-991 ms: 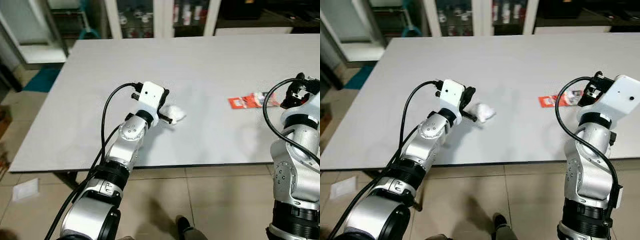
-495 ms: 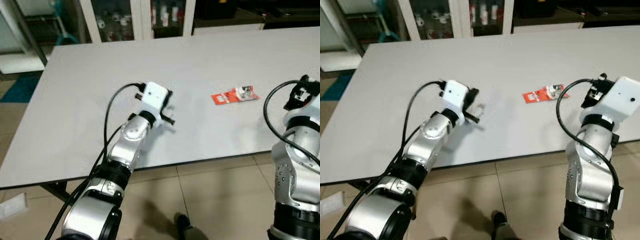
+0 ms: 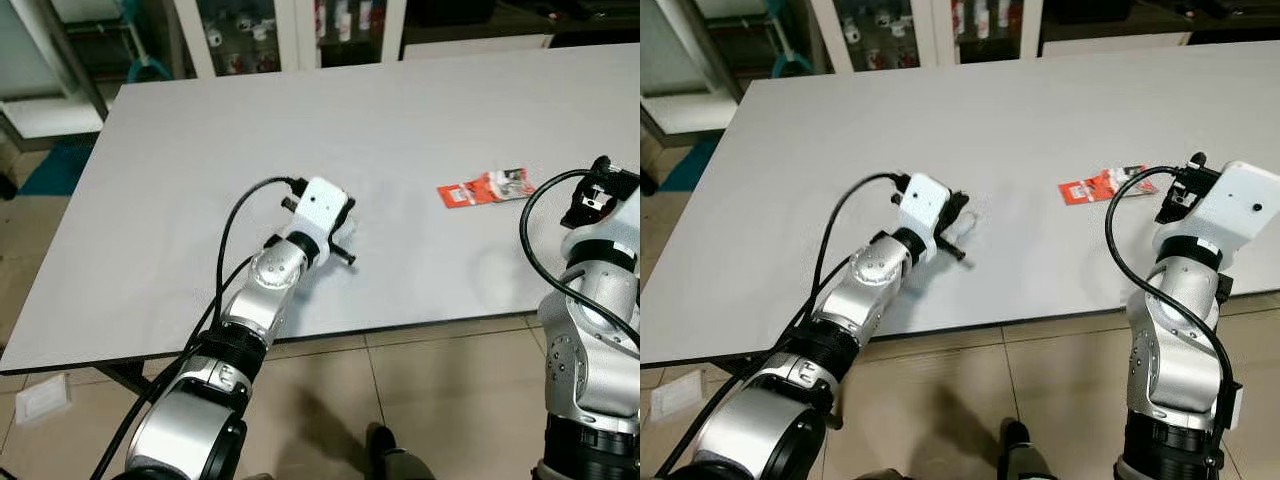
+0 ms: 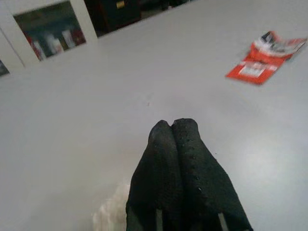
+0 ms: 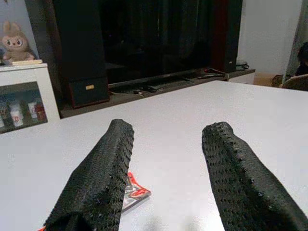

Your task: Picking trash to rubbish bin

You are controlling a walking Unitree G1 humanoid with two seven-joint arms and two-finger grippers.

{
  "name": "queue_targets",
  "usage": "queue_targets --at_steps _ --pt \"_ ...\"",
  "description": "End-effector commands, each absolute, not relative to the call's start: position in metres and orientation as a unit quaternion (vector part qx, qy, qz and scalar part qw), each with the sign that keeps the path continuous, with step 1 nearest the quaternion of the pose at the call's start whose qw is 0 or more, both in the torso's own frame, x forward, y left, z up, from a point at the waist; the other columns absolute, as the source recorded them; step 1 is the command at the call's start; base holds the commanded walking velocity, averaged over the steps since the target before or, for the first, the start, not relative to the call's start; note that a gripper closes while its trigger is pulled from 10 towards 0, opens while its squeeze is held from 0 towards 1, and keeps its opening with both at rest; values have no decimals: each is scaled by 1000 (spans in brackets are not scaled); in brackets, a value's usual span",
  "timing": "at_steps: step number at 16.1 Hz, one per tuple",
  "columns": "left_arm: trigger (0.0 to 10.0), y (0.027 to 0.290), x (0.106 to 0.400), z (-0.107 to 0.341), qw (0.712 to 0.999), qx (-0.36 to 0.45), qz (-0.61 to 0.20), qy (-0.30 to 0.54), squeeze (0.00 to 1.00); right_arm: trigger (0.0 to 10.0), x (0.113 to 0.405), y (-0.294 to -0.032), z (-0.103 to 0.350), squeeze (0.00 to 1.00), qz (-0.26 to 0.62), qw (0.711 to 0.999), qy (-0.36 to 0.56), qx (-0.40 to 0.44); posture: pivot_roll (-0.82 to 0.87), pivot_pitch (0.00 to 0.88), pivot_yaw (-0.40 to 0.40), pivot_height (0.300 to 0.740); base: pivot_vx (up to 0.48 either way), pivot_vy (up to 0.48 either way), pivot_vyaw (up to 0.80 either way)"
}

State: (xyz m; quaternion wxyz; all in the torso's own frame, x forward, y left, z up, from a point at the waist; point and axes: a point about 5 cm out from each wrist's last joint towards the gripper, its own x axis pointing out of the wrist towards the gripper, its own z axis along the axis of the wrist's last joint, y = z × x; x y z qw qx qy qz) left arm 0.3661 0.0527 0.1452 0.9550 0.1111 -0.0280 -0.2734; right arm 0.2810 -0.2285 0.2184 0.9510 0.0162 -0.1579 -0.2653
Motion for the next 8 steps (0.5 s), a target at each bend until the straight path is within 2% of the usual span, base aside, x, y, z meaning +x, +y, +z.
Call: queue_targets --at_steps 1,2,3,7,8 --pt "10000 53 370 150 954 122 -272 -33 0 10000 278 -227 222 0 -263 950 -167 14 100 173 82 740 0 0 0" --pt "10000 55 371 148 955 122 -269 -28 0 10000 278 -227 224 392 -259 951 -168 12 94 178 79 740 0 0 0" --pt "10000 55 372 147 956 121 -266 -25 0 10000 277 -226 224 439 -257 952 -168 10 94 178 79 740 0 0 0" --pt "10000 55 374 144 958 123 -259 -17 0 10000 276 -227 225 404 -257 952 -168 7 79 184 75 740 0 0 0" --pt "10000 53 374 144 957 118 -265 -17 0 10000 276 -226 226 639 -252 952 -171 7 78 182 76 740 0 0 0"
